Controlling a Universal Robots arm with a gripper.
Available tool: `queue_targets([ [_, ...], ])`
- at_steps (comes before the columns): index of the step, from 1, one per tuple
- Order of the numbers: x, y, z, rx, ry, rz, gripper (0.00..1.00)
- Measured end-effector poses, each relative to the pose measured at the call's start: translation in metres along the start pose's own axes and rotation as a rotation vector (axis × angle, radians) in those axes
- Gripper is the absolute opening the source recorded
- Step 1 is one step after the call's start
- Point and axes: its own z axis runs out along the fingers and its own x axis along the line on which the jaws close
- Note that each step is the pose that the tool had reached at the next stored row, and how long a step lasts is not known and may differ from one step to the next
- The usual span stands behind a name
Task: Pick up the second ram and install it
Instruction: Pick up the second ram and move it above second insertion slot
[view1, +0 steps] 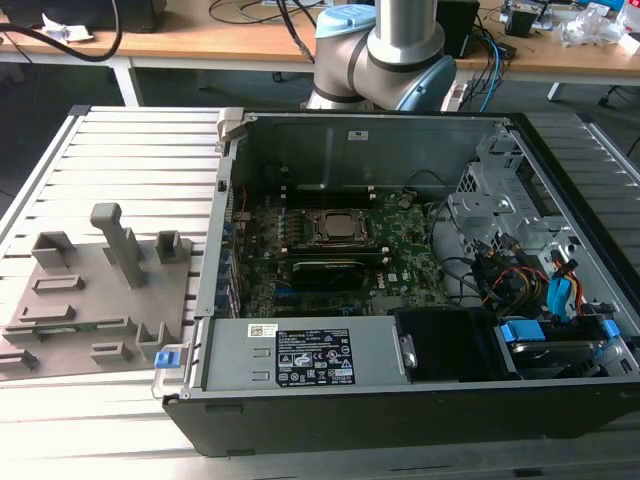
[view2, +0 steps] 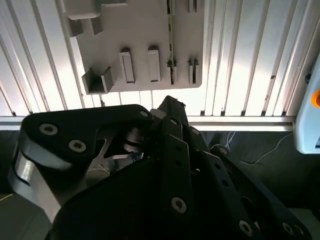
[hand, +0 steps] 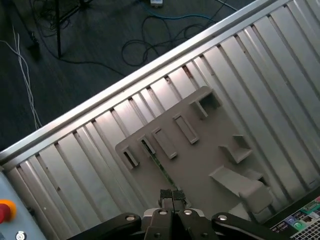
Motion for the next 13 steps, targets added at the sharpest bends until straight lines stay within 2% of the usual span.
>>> queue_targets([
  [8,0.0000,0.0000,0.0000,-0.0046,0.0087,-0.192,0.11],
  [13,0.0000,0.0000,0.0000,-0.0066,0.0124,-0.274,0.11],
])
